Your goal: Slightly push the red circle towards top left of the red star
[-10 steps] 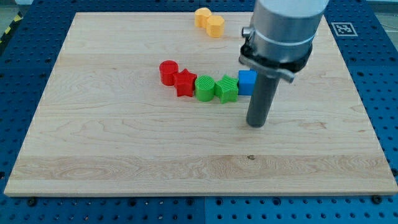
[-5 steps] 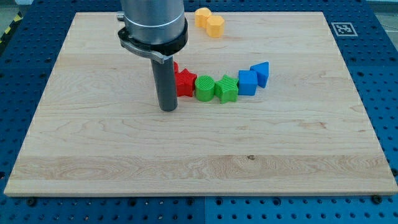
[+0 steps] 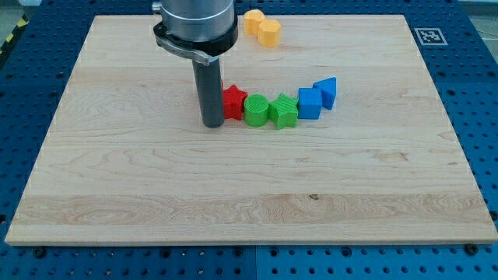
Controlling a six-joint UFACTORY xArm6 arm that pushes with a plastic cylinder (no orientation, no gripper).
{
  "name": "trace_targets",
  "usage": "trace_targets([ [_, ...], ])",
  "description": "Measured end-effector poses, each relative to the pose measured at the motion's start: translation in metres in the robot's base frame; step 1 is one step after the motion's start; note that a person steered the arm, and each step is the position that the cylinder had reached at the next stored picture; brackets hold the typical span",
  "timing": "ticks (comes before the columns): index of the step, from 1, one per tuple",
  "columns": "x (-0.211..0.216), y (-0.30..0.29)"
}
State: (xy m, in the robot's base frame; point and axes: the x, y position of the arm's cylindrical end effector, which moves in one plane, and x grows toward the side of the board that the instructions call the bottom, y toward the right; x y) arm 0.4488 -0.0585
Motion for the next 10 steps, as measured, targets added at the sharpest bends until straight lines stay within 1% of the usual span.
trace_targets([
  [6, -0.005, 0.005],
  [7, -0.005, -0.005],
  [8, -0.011, -0.037],
  [10, -0.029, -0.032],
])
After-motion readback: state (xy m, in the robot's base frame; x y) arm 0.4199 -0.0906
